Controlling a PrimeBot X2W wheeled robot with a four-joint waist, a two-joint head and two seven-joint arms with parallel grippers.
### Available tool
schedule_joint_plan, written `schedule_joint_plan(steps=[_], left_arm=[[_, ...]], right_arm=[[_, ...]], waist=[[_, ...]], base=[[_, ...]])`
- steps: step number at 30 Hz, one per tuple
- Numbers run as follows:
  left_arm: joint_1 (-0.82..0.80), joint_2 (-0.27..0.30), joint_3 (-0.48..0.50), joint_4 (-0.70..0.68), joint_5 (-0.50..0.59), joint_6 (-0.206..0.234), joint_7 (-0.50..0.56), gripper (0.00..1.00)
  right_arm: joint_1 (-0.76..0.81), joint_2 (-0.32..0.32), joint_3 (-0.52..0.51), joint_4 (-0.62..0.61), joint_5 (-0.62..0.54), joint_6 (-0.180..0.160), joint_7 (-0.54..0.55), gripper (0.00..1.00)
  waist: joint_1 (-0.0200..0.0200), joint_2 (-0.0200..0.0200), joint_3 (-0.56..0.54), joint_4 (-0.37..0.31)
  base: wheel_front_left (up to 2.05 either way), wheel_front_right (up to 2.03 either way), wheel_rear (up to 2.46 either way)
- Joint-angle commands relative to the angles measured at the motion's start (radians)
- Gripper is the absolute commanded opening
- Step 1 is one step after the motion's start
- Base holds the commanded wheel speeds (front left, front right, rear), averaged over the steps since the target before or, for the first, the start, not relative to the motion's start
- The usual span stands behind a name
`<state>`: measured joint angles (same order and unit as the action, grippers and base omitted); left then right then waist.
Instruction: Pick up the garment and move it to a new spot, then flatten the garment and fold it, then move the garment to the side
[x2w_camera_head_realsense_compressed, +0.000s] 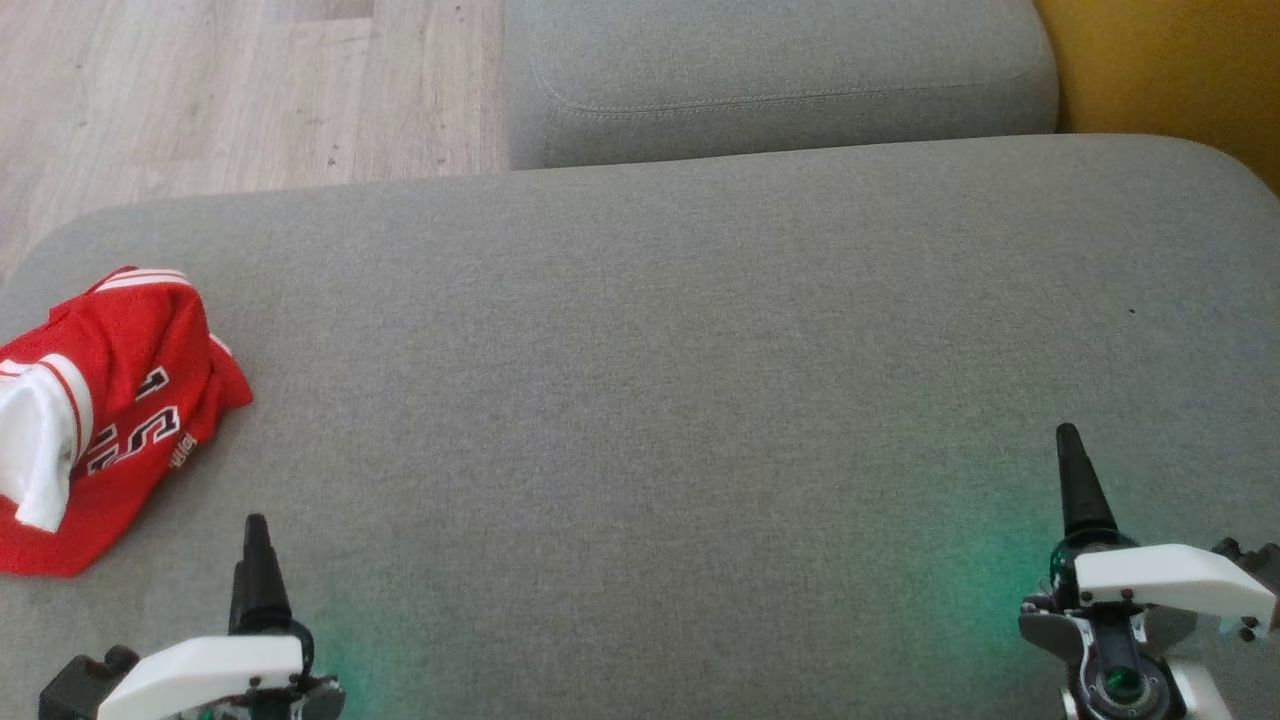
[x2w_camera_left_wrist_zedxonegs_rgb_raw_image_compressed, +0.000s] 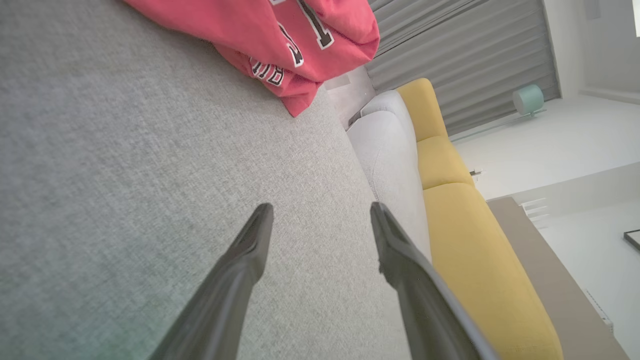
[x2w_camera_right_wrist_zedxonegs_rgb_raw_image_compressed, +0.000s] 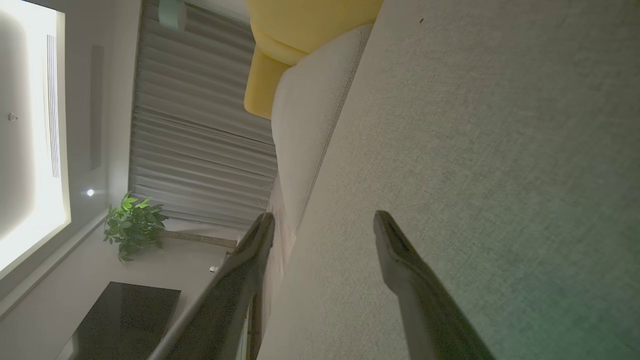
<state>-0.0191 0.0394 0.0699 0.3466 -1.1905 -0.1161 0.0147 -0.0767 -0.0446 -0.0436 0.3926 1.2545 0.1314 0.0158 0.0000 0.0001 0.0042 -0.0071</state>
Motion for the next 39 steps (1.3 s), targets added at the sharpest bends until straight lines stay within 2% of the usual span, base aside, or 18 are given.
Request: schedule_joint_plan(steps=[1,32,39], left_arm=[[-0.047,0.007,0.021,-0.038,0.025,0.003,-0.010,1.00],[-0.044,0.016,-0.011,-0.012,0.450,0.028,-0.103,1.00],[-0.047,0.025,-0.024,-0.008,0.544,0.048,-0.123,1.00]], right_arm=[[-0.058,-0.018,0.010,-0.026,-0.023,0.000,-0.013,1.00],[-0.097,-0.039,0.100,0.043,-0.432,0.000,-0.105,1.00],[-0.110,-0.039,0.124,0.068,-0.527,0.000,-0.126,1.00]], waist=[[0.0000,-0.0001,0.000,0.000],[0.0000,-0.0001,-0.004,-0.006],[0.0000,-0.0001,-0.004,-0.008]], base=[[0.00,0.00,0.00],[0.00,0.00,0.00],[0.00,0.00,0.00]])
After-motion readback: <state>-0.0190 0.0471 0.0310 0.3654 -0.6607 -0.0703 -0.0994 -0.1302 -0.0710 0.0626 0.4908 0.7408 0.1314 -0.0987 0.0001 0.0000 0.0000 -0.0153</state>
